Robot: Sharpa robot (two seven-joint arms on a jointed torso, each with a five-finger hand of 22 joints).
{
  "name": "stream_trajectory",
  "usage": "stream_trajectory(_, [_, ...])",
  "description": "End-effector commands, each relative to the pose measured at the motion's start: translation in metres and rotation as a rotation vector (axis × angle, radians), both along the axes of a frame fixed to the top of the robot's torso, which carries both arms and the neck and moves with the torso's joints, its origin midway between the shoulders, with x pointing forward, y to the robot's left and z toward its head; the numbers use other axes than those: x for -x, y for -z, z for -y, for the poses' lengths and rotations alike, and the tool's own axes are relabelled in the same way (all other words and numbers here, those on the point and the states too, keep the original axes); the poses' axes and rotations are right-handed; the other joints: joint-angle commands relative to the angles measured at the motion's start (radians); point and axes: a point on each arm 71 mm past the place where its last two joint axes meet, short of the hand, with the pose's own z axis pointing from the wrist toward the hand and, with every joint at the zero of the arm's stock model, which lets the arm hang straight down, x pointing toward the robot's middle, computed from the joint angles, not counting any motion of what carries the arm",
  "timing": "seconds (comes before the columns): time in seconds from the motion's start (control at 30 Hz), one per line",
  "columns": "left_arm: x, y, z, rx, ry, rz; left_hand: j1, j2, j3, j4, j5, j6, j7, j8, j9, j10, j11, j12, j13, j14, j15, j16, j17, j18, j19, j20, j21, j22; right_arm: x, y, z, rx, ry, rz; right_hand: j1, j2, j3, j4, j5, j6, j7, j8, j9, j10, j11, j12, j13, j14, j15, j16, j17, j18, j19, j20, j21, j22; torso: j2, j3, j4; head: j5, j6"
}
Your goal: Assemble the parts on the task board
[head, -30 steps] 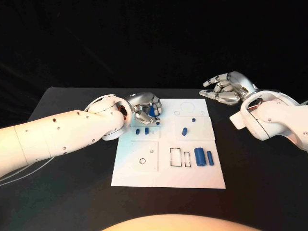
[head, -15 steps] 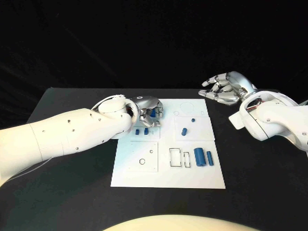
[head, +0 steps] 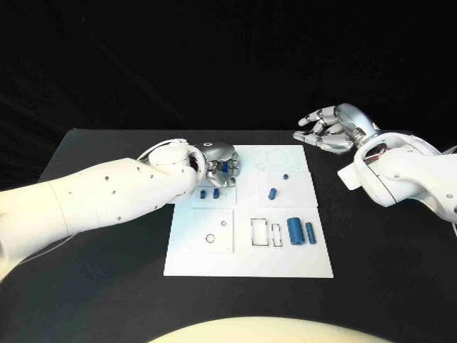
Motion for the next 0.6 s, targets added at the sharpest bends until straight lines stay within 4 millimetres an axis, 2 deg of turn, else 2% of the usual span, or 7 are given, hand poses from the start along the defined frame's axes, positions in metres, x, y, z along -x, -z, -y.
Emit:
stream_trajectory(0.03, [-0.0002, 0.0011, 0.0018, -0.027, 0.007, -0.008, 0.013, 0.005, 0.014, -0.003, 0.004, 0.012, -0.001, -0.006, -0.005, 0.013, -0.002, -0.007, -0.006, 0.008, 0.0, 0.009, 0.001, -0.012, 0.01, 0.0, 0.01, 0.01, 0.0008, -0.0009, -0.002, 0.001, -0.015, 0.014, -0.001, -0.007, 0.006, -0.002, 0.005, -0.002, 0.001, 0.003, -0.001, -0.004, 0.001, -0.005, -0.001, 0.053, -0.006, -0.003, 0.047, 0.012, 0.057, -0.009, -0.004, 0.193, 0.0, -0.0007, 0.001, -0.001, -0.001])
stream_trajectory(0.27, [-0.0017, 0.0024, 0.0035, -0.029, 0.009, -0.012, 0.027, 0.013, 0.042, -0.015, 0.003, 0.038, -0.003, -0.014, -0.017, 0.04, -0.008, -0.011, -0.022, 0.02, -0.006, 0.028, 0.007, -0.016, 0.028, -0.005, 0.032, 0.035, 0.0012, -0.0009, -0.0027, 0.001, -0.017, 0.013, -0.001, -0.007, 0.006, -0.002, 0.005, -0.002, 0.001, 0.003, -0.001, -0.004, 0.001, -0.005, -0.001, 0.053, -0.006, -0.003, 0.047, 0.012, 0.057, -0.009, -0.004, 0.193, 0.0, -0.0013, 0.0002, -0.003, -0.002])
stream_trajectory(0.6, [-0.0028, 0.004, 0.0071, -0.017, 0.014, -0.01, 0.025, 0.013, 0.051, -0.018, 0.002, 0.044, -0.003, -0.023, -0.025, 0.055, -0.011, -0.015, -0.03, 0.03, -0.008, 0.04, 0.015, -0.02, 0.042, -0.007, 0.047, 0.053, 0.0014, -0.0008, -0.0035, 0.0, -0.02, 0.011, -0.004, -0.007, 0.007, -0.001, 0.005, -0.001, 0.001, 0.006, -0.001, -0.002, 0.001, -0.008, -0.006, 0.052, -0.006, -0.004, 0.046, 0.012, 0.057, -0.009, -0.005, 0.193, 0.0, -0.0002, 0.0002, -0.004, -0.003])
